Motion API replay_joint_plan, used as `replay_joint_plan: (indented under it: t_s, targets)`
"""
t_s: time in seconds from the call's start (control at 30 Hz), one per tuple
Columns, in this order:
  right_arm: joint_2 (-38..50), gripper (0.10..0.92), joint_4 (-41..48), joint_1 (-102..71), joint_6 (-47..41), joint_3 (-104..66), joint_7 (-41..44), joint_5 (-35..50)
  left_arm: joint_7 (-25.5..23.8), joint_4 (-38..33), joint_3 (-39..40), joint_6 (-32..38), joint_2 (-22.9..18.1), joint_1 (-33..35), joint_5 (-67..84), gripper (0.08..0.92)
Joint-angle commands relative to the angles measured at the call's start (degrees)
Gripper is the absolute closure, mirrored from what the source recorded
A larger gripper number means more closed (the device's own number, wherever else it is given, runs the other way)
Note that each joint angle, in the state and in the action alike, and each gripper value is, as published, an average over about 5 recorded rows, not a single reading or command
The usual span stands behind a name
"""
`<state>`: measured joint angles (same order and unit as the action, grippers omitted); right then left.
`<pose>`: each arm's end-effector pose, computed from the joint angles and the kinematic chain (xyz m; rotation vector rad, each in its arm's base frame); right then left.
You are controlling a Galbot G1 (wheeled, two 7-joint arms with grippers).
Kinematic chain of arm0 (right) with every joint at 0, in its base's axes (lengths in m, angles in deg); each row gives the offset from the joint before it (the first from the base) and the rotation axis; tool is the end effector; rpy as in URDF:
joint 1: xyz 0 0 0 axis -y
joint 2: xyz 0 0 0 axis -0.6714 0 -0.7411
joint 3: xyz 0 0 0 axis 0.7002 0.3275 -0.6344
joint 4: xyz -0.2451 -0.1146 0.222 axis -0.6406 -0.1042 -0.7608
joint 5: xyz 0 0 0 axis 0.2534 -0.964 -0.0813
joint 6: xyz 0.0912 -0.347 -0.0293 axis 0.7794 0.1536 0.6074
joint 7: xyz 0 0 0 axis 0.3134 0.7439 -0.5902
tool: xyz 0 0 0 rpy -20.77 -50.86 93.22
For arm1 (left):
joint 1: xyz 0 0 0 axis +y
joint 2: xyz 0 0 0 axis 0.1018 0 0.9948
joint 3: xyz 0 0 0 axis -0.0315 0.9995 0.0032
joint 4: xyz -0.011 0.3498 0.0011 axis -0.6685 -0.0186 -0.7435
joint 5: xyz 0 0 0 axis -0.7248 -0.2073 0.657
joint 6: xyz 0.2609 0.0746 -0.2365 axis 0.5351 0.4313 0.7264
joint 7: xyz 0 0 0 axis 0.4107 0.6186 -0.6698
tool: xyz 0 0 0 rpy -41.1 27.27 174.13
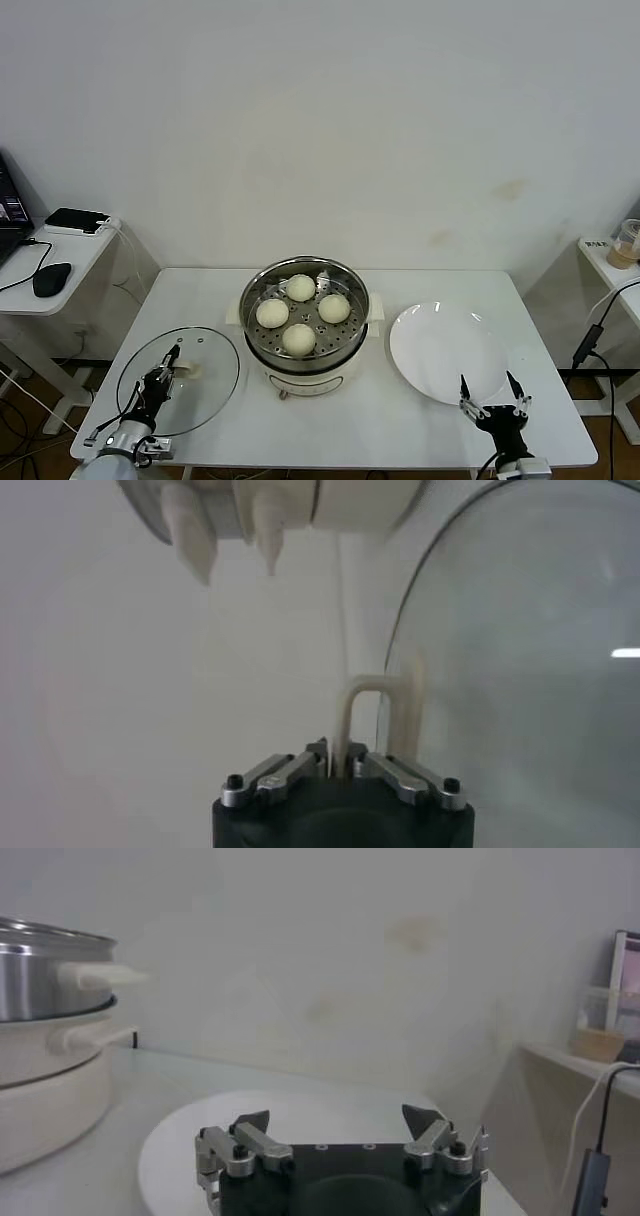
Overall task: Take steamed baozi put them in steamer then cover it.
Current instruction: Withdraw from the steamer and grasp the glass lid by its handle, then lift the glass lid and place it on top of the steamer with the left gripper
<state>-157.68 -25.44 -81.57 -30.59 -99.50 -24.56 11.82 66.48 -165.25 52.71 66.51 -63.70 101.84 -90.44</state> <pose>0.1484 -0.1043 -0.3620 -0.1042 -2.9873 0.2744 0.2420 0.1839 -0.4222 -0.1764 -2.1746 -2.2541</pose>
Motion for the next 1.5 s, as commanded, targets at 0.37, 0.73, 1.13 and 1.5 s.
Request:
replay_joint_plan:
  t_s: [0.37, 0.73, 1.13, 1.5]
  targets:
    - [1.0, 0.203, -1.0, -0.3, 0.6, 0.8, 1.0, -1.8, -3.6, -18.2, -7.2, -12.8, 2.3, 9.8, 5.6, 0.861]
    - [1.6, 0.203, -2.2, -0.5, -0.1, 0.6, 1.4, -2.3, -15.5, -23.8, -10.4, -18.0, 10.1, 6.6, 6.9, 0.861]
    - [0.3, 0.203, -1.5, -0.5, 0.1, 0.9, 1.8, -4.1, -23.7, -31.7, -1.6, -26.6, 17.4, 0.2, 10.9, 0.861]
    - [-1.1, 0.203, -1.3, 0.9, -0.2, 4.8, 1.7, -8.4, -27.2, -30.1, 21.2, -33.3, 13.3, -18.8, 9.1, 0.861]
